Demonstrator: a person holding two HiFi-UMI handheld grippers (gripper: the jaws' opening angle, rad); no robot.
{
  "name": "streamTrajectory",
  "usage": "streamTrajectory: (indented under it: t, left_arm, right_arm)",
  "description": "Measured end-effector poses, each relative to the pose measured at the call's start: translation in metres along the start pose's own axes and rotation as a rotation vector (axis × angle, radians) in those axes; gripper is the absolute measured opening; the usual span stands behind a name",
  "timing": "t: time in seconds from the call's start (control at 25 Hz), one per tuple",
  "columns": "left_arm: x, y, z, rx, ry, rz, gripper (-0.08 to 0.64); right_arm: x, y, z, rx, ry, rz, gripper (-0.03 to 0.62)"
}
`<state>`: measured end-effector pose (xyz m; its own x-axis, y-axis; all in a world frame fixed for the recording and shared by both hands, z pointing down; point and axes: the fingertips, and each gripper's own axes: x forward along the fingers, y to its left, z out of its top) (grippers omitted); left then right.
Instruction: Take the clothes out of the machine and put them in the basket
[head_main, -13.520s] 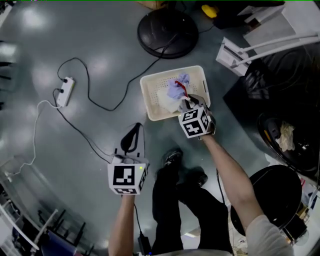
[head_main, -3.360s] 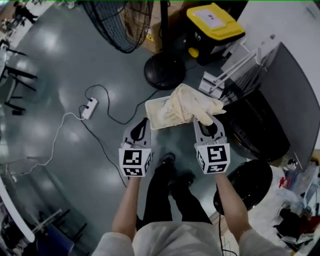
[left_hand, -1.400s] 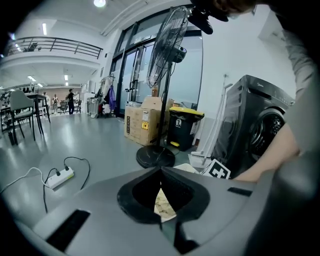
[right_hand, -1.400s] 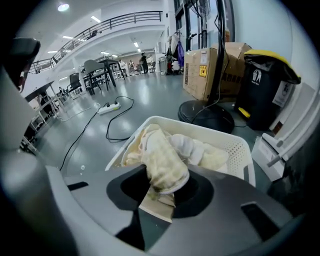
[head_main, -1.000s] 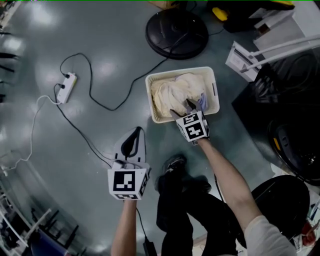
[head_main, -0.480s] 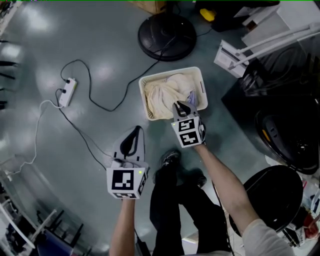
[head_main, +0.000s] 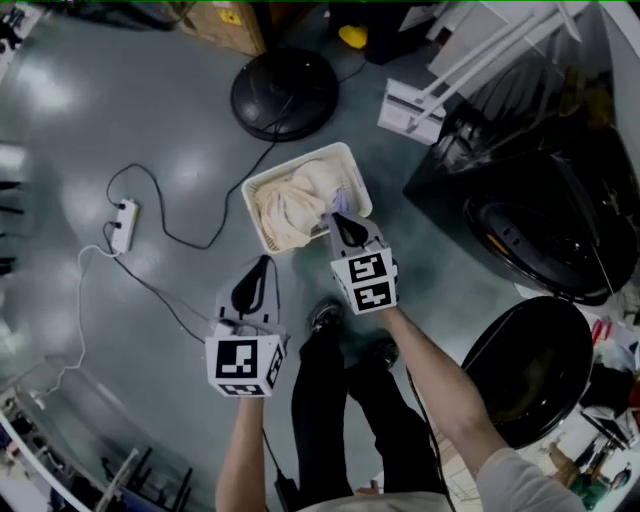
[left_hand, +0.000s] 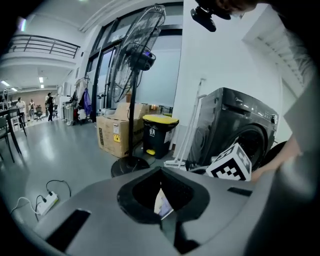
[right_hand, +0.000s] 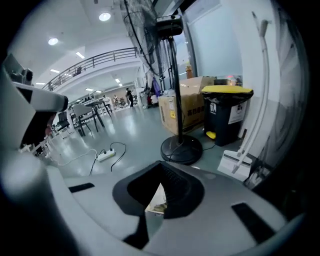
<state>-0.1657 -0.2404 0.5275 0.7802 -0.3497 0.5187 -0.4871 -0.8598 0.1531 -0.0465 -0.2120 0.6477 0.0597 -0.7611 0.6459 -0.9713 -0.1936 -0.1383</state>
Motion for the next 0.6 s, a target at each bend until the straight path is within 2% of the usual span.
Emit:
streamTrajectory:
  t: [0.24,0.48,0.6]
  left_arm:
    - [0.022,-0.079,0.04,0.065,0.005,-0.117,0.018]
    - [0.056,-0.188,0.07,0.163,0.019,-0.315,0.018]
    - [0.062,-0.244,0.078,0.191,0.026,-0.382,0.018]
  right_arm:
    - [-0.11,-0.075,0.013,0.144,-0.103,-0.149,0.025]
    - [-0.236,-0.169,-0.006,0.244,-0.183,-0.397,0.025]
    - [-0.303,-0.202,-0.022,0.293,-0.206,-0.494,0.025]
